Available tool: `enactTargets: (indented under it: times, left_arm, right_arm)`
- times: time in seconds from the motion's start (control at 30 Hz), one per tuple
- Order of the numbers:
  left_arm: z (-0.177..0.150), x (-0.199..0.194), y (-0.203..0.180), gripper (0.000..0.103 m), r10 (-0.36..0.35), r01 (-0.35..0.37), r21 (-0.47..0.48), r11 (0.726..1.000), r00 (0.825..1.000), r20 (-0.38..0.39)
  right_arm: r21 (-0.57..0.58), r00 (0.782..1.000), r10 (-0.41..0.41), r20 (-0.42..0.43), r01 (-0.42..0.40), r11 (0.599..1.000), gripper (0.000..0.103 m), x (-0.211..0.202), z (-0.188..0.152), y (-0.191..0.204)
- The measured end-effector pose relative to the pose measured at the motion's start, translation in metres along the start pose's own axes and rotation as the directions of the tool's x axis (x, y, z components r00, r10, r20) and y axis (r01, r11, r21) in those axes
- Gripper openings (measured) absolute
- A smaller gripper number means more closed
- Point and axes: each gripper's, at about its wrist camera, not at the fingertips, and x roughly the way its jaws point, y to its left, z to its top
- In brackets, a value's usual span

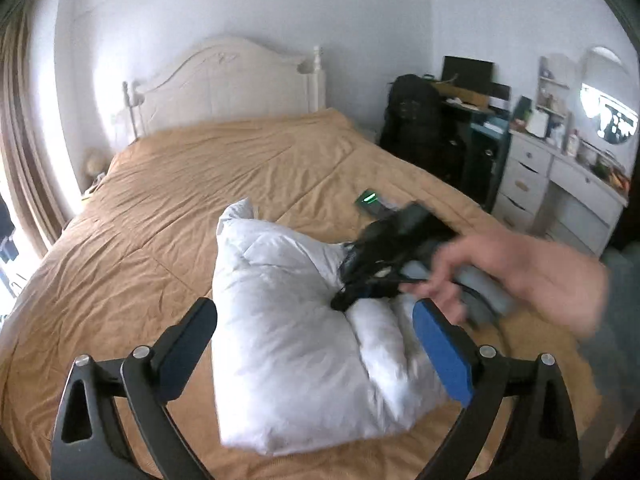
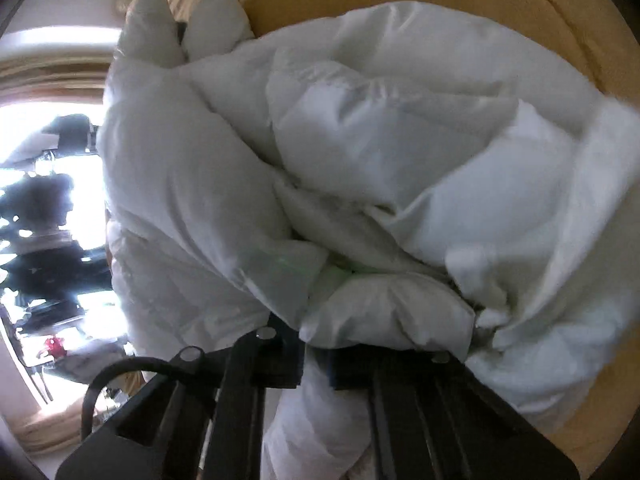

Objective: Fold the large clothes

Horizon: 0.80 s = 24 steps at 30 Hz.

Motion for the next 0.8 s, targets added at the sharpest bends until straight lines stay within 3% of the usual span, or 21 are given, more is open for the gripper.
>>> enactTargets:
  times: [0.1, 0.17, 0.2, 0.23, 0.3, 0.37, 0.43, 0.47, 0.53, 0.6, 0.67, 0.7, 0.73, 0.8]
  left_arm:
    - [-0.004, 0.056, -0.004, 0.094, -0.073, 0.063, -0.066, 0.996, 0.985, -0.157]
    - [-0.026, 0.118, -0.011, 0.082, -0.108, 0.075, -0.105, 0.992, 0.929, -0.353]
    - [-0.034, 0.138, -0.013, 0.083, -0.141, 0.098, -0.124, 0.988, 0.901, -0.41]
    - [-0.044, 0.158, -0.024, 0.088, -0.14, 0.109, -0.094, 0.99, 0.881, -0.451]
    - [-0.049, 0.177, -0.053, 0.096, -0.053, 0.091, 0.063, 0.994, 0.893, -0.447]
    - [-0.055, 0.194, -0.078, 0.1, 0.001, 0.085, 0.164, 0.983, 0.886, -0.465]
    - [-0.054, 0.195, -0.088, 0.096, 0.038, 0.064, 0.206, 0.976, 0.889, -0.456]
    - [-0.05, 0.188, -0.087, 0.084, 0.026, 0.065, 0.186, 0.98, 0.895, -0.446]
    - [-0.039, 0.153, -0.069, 0.077, -0.045, 0.077, 0.065, 0.995, 0.919, -0.393]
    - [-0.032, 0.115, -0.045, 0.079, -0.066, 0.059, -0.033, 0.998, 0.95, -0.305]
    - [-0.027, 0.069, -0.015, 0.091, -0.027, 0.009, -0.104, 0.995, 0.985, -0.168]
    - [-0.026, 0.055, -0.004, 0.092, 0.002, -0.016, -0.116, 0.993, 0.993, -0.119]
    - [-0.023, 0.047, 0.004, 0.092, 0.019, -0.03, -0.115, 0.993, 0.995, -0.098]
    - [-0.021, 0.032, 0.027, 0.092, 0.06, -0.071, -0.118, 0.99, 0.994, -0.088]
  right_arm:
    - [-0.056, 0.981, 0.111, 0.16, -0.104, 0.993, 0.027, -0.045, -0.027, 0.008]
    - [-0.092, 0.931, 0.207, 0.302, -0.187, 0.978, 0.034, -0.09, -0.058, 0.002]
    - [-0.094, 0.911, 0.219, 0.349, -0.199, 0.976, 0.04, -0.105, -0.07, -0.003]
    - [-0.098, 0.878, 0.23, 0.42, -0.207, 0.973, 0.047, -0.124, -0.091, -0.011]
    - [-0.126, 0.823, 0.227, 0.521, -0.189, 0.974, 0.05, -0.151, -0.136, -0.021]
    - [-0.194, 0.698, 0.25, 0.671, -0.161, 0.968, 0.051, -0.184, -0.188, -0.035]
    - [-0.223, 0.614, 0.263, 0.744, -0.143, 0.964, 0.068, -0.192, -0.23, -0.04]
    - [-0.209, 0.601, 0.236, 0.764, -0.115, 0.971, 0.068, -0.19, -0.249, -0.04]
    - [-0.154, 0.602, 0.14, 0.786, -0.029, 0.988, 0.068, -0.168, -0.271, -0.025]
    - [-0.155, 0.558, 0.127, 0.82, 0.003, 0.988, 0.068, -0.161, -0.296, -0.01]
    - [-0.165, 0.472, 0.132, 0.872, 0.028, 0.986, 0.068, -0.166, -0.328, 0.007]
    - [-0.164, 0.415, 0.126, 0.901, 0.058, 0.985, 0.068, -0.169, -0.34, 0.017]
    - [-0.137, 0.381, 0.087, 0.92, 0.106, 0.985, 0.069, -0.168, -0.348, 0.027]
    - [-0.111, 0.345, 0.045, 0.937, 0.176, 0.978, 0.071, -0.17, -0.358, 0.043]
